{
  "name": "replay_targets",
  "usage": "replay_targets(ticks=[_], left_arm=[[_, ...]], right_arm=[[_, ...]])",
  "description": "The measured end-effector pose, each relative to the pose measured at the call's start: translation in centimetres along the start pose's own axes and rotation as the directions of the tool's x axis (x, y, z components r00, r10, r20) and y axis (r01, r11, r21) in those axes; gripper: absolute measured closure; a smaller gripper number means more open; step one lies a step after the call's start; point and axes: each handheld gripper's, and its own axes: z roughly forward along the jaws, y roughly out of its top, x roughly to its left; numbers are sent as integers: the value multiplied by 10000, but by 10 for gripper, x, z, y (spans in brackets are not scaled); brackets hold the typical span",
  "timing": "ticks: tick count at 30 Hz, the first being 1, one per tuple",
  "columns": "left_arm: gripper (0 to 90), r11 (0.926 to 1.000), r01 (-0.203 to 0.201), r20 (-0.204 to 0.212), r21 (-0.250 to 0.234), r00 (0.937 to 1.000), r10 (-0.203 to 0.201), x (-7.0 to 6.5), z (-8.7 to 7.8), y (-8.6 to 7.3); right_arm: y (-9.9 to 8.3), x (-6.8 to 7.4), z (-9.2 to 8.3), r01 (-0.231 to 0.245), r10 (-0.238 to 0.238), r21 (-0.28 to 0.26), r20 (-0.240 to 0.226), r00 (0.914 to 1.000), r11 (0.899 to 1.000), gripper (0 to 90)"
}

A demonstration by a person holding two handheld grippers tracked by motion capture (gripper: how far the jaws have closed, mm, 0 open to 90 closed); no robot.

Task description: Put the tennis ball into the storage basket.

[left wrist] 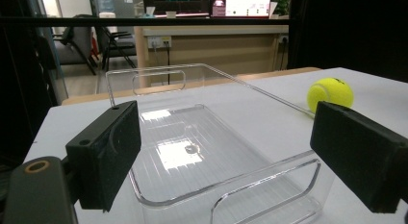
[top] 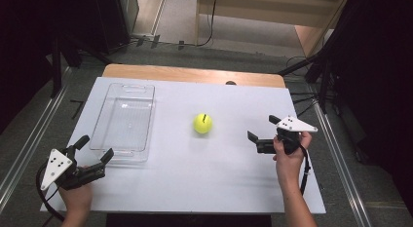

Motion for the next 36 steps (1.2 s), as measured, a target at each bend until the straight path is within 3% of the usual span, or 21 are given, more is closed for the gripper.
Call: replay_targets(ticks=[36], left_arm=[[111, 10000, 46, 64, -16, 10000, -46, 1, 0, 0]], right_arm=[[41, 24, 52, 750, -712, 425, -845, 9939, 9963, 0]])
